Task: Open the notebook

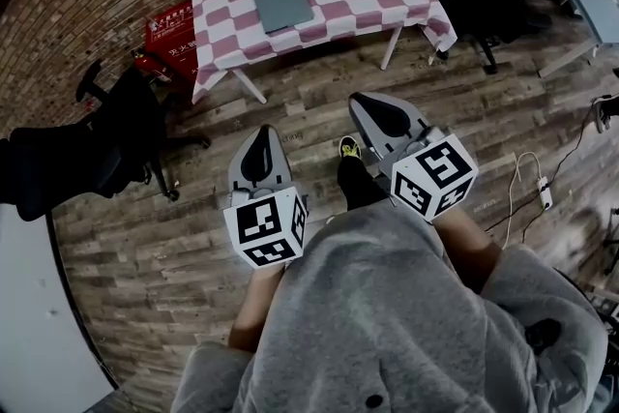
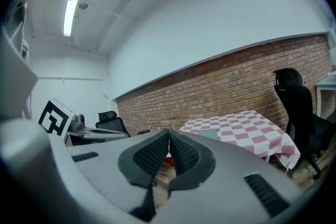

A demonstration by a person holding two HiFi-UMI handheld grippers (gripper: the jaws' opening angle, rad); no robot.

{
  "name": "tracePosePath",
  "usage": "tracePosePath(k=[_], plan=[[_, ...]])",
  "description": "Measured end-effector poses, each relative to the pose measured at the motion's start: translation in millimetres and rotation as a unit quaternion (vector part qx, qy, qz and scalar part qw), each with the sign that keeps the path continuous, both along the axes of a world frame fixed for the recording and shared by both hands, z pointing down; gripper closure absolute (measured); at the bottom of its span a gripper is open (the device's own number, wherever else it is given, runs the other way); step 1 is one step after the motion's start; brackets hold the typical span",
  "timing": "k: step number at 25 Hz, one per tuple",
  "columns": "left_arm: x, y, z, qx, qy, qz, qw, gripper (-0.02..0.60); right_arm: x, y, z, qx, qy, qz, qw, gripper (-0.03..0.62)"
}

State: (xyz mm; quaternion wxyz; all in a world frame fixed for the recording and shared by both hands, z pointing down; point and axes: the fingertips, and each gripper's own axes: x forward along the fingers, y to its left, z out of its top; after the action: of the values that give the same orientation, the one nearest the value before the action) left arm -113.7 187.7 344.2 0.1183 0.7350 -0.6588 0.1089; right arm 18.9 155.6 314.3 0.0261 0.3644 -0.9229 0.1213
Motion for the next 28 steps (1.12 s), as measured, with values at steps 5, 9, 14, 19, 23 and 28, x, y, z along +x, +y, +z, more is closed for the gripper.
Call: tracePosePath(k=[5, 9, 14, 19, 23, 28], plan=[[-5, -30, 4, -0.002, 0.001, -0.001, 1.0000, 0.574, -2, -31, 5, -0.007, 0.002, 0.004, 1.000, 0.569], [-8, -57, 12, -0.011, 0.002, 0.000, 0.9999, 0.574, -1, -57, 14, -0.020, 0.007, 0.012, 1.000, 0.569], [-16, -97, 18, -0.015, 0.005, -0.007, 0.9999, 0.574, -2, -99, 21, -0.035, 0.007, 0.019, 0.999, 0.568], [-18, -144, 22, -0.017, 0.004, -0.006, 0.9998, 0.574, -4, -148, 27, -0.046, 0.008, 0.028, 0.999, 0.569], [-17, -176, 20, -0.023, 0.001, -0.002, 0.9997, 0.574, -4, -180, 29, -0.057, 0.009, 0.028, 0.998, 0.569], [-20, -207, 20, -0.029, 0.004, -0.009, 0.9995, 0.574, -2, -212, 30, -0.061, 0.012, 0.027, 0.998, 0.569]])
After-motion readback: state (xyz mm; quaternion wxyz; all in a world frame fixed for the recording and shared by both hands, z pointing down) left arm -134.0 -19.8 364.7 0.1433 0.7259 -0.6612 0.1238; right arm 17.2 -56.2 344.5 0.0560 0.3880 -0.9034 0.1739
